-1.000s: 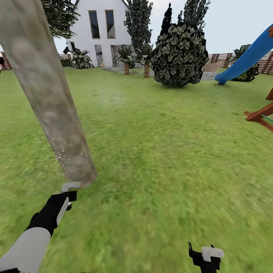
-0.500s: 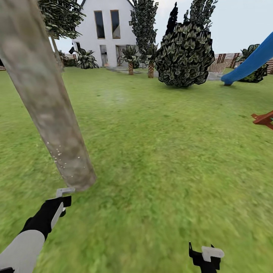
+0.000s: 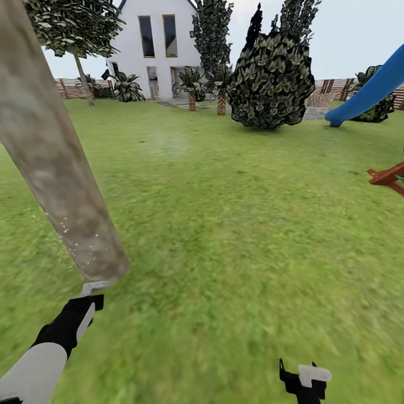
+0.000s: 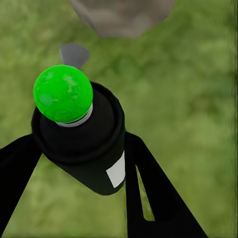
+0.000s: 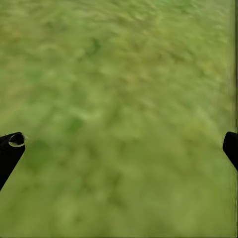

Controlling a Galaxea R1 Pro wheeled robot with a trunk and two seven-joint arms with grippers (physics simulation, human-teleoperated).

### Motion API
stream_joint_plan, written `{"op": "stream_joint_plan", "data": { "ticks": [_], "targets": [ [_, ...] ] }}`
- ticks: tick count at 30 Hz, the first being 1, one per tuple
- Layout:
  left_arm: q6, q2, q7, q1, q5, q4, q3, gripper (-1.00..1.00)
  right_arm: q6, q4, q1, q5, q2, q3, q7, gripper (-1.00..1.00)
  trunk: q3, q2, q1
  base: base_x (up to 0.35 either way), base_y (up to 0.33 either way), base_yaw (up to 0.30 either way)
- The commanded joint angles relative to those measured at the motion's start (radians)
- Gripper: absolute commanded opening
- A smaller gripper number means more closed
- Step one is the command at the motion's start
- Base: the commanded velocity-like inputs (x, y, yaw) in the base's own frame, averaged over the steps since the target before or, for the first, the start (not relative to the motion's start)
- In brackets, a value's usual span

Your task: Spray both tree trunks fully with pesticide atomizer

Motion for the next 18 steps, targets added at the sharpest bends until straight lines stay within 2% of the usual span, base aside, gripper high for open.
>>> {"op": "stream_joint_plan", "data": {
  "ticks": [1, 4, 6, 10, 14, 18],
  "targets": [
    [0.0, 0.0, 0.0, 0.0, -0.002, -0.003, -0.002, -1.0, 0.0, 0.0, 0.0, 0.0, 0.0, 0.0, 0.0, 1.0, 0.0, 0.0, 0.0, 0.052, -0.271, 0.0],
    [-0.002, 0.0, 0.001, -0.001, -0.002, -0.009, 0.0, -1.0, 0.0, 0.0, 0.0, 0.0, 0.001, 0.0, 0.0, 1.0, 0.0, 0.0, 0.0, 0.123, -0.263, 0.002],
    [-0.049, 0.0, 0.0, -0.001, -0.002, -0.025, 0.0, -1.0, 0.0, 0.0, 0.0, 0.0, 0.001, 0.0, 0.0, 1.0, 0.0, 0.0, 0.0, 0.196, -0.228, 0.111],
    [-0.074, 0.013, 0.0, -0.001, 0.0, -0.047, 0.007, -1.0, 0.0, 0.0, 0.0, 0.0, 0.002, 0.0, 0.0, 1.0, 0.0, 0.0, 0.0, 0.237, -0.192, 0.252],
    [-0.078, 0.0, -0.001, -0.001, 0.004, -0.043, 0.003, -1.0, 0.0, 0.0, 0.0, 0.0, 0.002, 0.0, 0.0, 1.0, 0.0, 0.0, 0.0, 0.088, -0.047, 0.276],
    [-0.077, -0.001, -0.007, -0.001, 0.004, -0.047, 0.004, -1.0, 0.0, 0.0, 0.0, 0.0, 0.002, 0.0, 0.0, 1.0, 0.0, 0.0, 0.0, 0.002, -0.001, 0.277]
  ]
}}
